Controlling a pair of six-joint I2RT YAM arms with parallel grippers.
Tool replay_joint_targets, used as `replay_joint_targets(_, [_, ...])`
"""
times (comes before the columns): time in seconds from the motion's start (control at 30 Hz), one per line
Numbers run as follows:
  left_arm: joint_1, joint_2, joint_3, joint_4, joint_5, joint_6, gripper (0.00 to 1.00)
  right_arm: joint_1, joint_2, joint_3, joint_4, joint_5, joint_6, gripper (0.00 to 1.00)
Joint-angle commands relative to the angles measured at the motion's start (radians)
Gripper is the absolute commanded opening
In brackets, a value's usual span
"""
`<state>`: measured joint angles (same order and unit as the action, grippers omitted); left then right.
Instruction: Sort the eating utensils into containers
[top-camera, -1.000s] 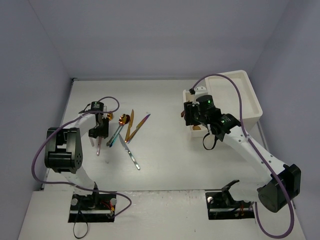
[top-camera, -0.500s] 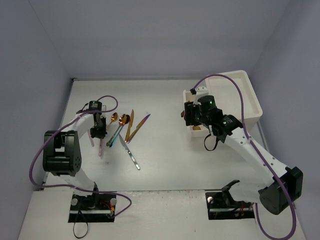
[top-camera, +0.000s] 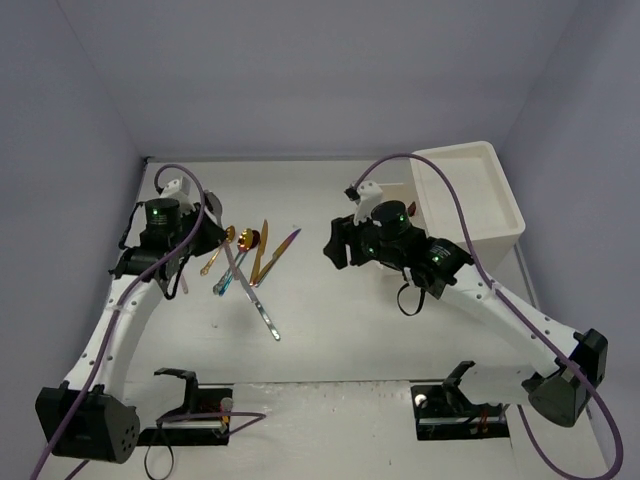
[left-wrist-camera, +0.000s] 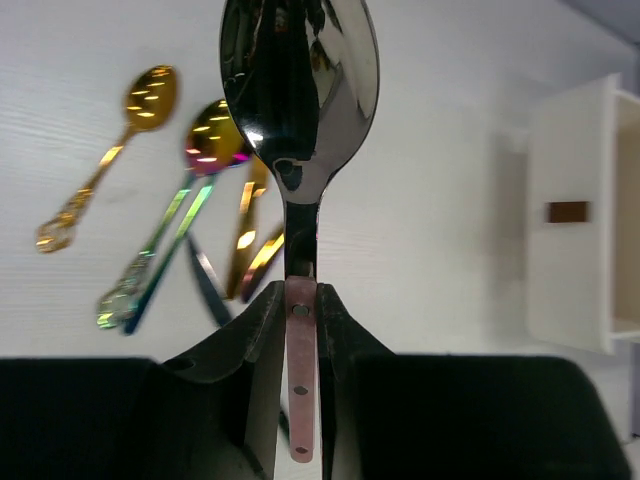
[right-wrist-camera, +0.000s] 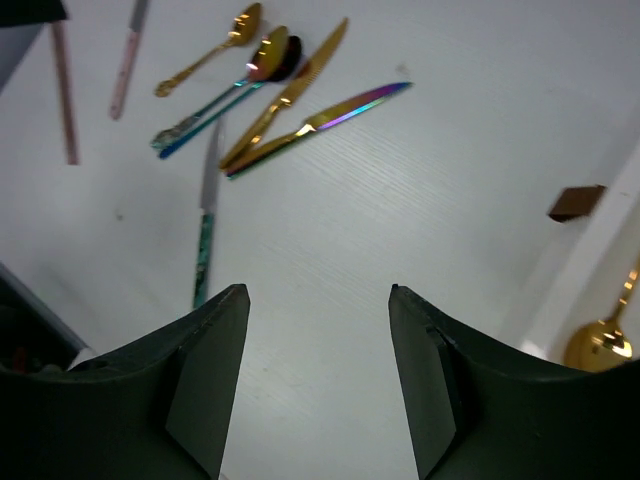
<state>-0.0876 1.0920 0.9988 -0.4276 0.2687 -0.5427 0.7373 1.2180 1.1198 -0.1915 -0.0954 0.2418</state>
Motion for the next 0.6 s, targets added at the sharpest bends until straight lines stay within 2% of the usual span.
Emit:
replay_joint_targets(0.0, [-0.135,-0.084,-0.034,0.272,0.032,-0.335,0.0,0.113,0.02,0.055,0.249,-0.046,0.113,0.6])
replay_joint_targets(0.23, [-0.296,-0.126,-0.1,0.464,-0.065,-0.51,0.0,0.276,0.139,0.155,0.286,0.056,0.085,0.63])
replay_joint_targets(0.4, [-0.369,-0.138,-0.095,0.469,-0.121,-0.522,0.0,0.304,0.209,0.194,0.285,0.148,0.09,0.63])
replay_joint_targets(0.57, [-0.39,-0.157,-0.108,0.478,-0.129,-0.532,0.0,0.313,0.253,0.205,0.285,0.199,0.089,0.6])
